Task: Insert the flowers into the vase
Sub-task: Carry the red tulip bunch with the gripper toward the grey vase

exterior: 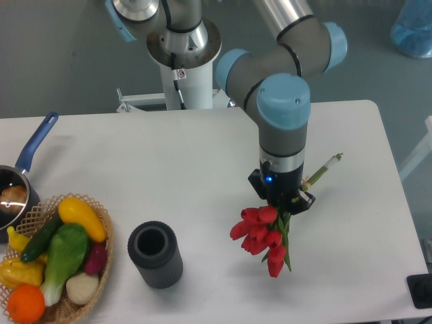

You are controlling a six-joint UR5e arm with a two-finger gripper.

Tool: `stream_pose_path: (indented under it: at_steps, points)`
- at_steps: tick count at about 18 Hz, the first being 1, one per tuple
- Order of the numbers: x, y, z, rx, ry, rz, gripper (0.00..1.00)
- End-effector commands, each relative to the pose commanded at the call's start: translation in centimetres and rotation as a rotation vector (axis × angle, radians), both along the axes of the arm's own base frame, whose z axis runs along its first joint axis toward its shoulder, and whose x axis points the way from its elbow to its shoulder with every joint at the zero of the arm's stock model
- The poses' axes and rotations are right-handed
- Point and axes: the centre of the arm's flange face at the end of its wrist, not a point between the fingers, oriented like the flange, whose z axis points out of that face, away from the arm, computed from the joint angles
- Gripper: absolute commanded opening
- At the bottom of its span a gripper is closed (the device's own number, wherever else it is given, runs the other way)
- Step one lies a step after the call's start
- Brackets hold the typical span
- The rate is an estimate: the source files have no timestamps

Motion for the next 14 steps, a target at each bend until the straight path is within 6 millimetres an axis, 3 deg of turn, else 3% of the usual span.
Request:
stream_pose_path:
  at_steps: [2,8,14]
  points:
    - [0.0,0.0,0.4,0.008,0.002,-0.002,0.03]
    - [1.1,0.0,3.9,0.152,-0.023,-0.015,0.02]
    - [3.7,1.7,8.2,0.45,-0.132,0.056,0.01]
